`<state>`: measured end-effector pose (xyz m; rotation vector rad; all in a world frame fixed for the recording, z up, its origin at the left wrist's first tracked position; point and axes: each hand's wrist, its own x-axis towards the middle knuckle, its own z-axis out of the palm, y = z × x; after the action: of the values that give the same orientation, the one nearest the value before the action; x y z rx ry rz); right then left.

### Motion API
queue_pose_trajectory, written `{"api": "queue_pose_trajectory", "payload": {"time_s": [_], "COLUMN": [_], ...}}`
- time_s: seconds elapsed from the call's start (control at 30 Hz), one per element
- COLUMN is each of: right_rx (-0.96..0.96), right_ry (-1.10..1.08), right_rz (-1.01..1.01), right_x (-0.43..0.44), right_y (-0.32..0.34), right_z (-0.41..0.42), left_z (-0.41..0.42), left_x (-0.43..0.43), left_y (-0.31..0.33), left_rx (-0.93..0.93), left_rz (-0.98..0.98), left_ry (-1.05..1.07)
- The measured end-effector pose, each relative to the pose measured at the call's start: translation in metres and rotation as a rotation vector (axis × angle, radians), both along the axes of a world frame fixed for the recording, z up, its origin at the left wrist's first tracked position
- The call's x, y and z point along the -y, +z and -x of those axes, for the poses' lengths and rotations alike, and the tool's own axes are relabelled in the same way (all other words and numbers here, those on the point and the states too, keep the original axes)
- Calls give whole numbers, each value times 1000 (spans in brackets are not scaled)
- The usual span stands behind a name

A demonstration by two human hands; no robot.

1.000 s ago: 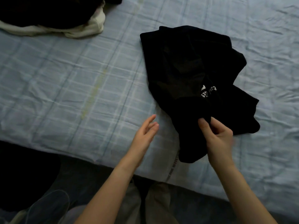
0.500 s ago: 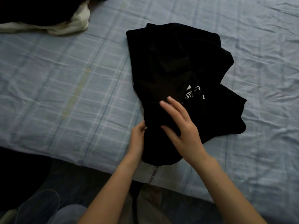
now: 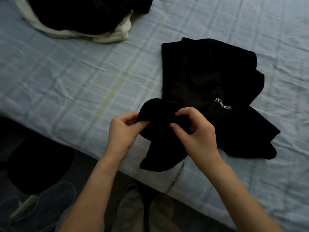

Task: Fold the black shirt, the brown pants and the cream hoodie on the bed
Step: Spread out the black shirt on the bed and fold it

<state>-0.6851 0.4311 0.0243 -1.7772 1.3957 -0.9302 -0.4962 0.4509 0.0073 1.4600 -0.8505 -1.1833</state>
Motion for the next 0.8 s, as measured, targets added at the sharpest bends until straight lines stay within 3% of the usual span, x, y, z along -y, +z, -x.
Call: {"api": "queue_pose_trajectory", "payload": {"time_s": [0.17, 0.27, 0.37, 0.53, 0.67, 0.8], "right_rx": [-122, -20, 92, 248, 329, 390], "right_ry": [329, 459, 464, 297, 198, 98], "right_rz": [165, 125, -22, -8, -97, -139], "right_x": [25, 41, 46, 56, 59, 57], "right_y": [54, 81, 94, 106, 121, 131], "right_z": [-34, -55, -69, -55, -20, 6], "left_z": [-44, -60, -67, -56, -37, 12], "left_x": [7, 7, 4, -10, -8, 7], "left_y": [69, 99, 111, 106, 92, 77], "left_rx": [130, 167, 76, -205, -180, -38], "left_rz": [43, 37, 33, 148, 92, 17], "left_ry": [-101, -156, -148, -50, 33, -121]}}
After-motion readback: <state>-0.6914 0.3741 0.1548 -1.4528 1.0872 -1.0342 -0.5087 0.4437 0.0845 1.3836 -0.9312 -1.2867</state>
